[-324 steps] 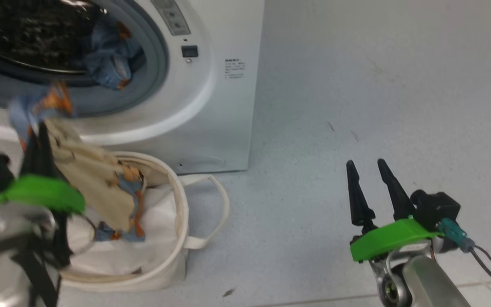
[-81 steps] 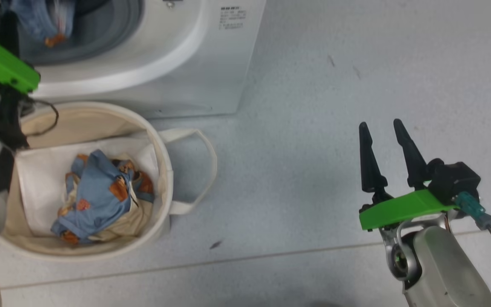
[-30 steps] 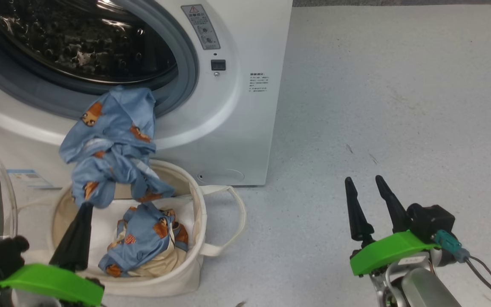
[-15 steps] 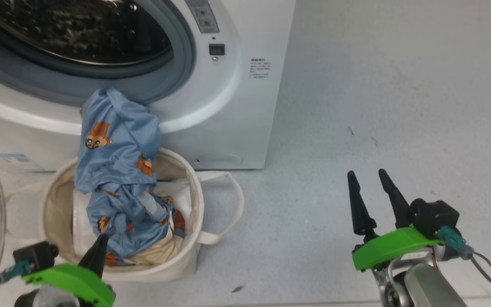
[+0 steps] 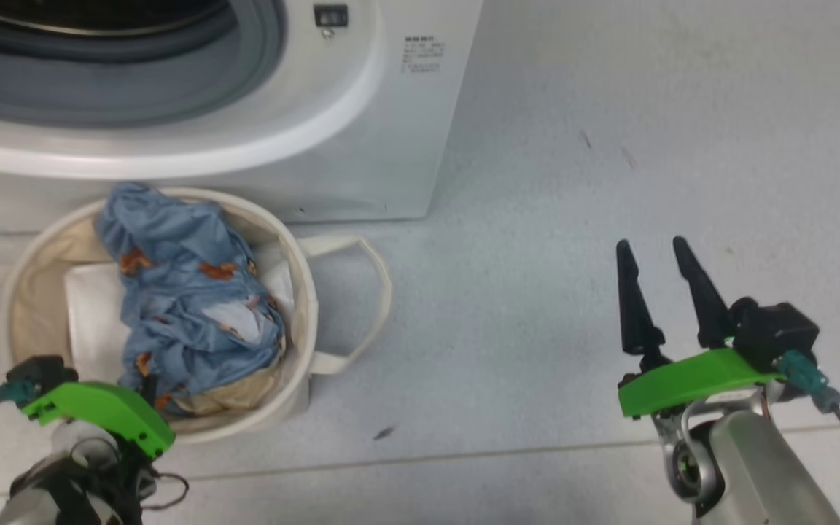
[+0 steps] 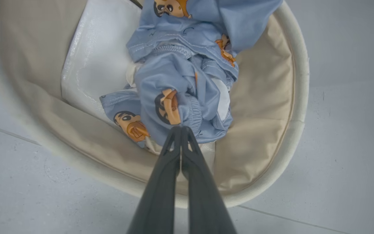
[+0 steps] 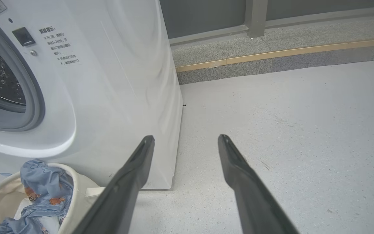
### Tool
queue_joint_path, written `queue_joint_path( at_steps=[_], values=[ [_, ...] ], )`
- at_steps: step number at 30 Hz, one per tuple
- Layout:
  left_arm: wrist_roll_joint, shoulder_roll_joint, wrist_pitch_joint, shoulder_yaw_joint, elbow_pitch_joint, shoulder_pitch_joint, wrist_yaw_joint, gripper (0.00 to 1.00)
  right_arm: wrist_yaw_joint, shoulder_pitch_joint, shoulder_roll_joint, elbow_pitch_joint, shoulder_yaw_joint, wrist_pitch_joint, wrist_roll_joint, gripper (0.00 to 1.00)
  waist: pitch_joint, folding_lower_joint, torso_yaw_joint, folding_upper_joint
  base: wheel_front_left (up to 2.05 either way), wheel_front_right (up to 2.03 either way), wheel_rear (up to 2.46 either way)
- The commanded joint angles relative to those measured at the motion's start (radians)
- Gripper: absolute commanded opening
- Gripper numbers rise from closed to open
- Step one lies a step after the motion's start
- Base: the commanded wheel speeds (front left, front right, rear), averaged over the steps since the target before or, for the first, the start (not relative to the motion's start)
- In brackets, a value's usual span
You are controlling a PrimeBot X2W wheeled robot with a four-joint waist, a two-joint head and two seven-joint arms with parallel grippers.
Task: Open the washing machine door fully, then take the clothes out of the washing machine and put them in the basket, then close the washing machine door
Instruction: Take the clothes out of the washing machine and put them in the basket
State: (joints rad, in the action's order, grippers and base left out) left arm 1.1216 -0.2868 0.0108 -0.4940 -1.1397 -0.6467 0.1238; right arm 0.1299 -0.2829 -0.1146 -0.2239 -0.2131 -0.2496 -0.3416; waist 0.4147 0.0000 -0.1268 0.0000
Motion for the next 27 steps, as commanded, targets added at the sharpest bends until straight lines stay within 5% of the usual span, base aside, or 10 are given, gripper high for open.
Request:
queue_joint_path(
  at_steps=[1,16,17,18,27],
  values=[
    [0.008,-0.029,0.005,0.033,-0.020,-0.034,0.003,0.00,0.001,-0.015,-0.009,0.039,-0.011,-0.012,0.014,1.00,0.047,0.0000,-0.019,0.0000,0.00,0.00,0.00],
    [0.004,-0.024,-0.069,0.022,-0.131,-0.125,0.007,0.00,0.001,-0.032,-0.004,0.068,0.010,-0.012,0.029,1.00,0.111,0.0000,-0.036,0.0000,0.00,0.00,0.00],
    [0.001,-0.024,-0.076,0.017,-0.132,-0.123,0.007,0.77,0.001,-0.032,-0.004,0.066,0.008,-0.012,0.029,1.00,0.107,0.0000,-0.035,0.0000,0.00,0.00,0.00],
    [-0.001,-0.024,-0.086,0.013,-0.132,-0.121,0.007,0.99,0.001,-0.032,-0.003,0.064,0.006,-0.012,0.029,1.00,0.102,0.0000,-0.034,0.0000,0.00,0.00,0.00],
    [-0.013,-0.038,-0.177,-0.022,-0.107,-0.063,0.007,1.00,0.001,-0.026,0.005,0.026,-0.026,-0.012,0.016,1.00,-0.005,0.0000,-0.023,0.0000,0.00,0.00,0.00]
  ],
)
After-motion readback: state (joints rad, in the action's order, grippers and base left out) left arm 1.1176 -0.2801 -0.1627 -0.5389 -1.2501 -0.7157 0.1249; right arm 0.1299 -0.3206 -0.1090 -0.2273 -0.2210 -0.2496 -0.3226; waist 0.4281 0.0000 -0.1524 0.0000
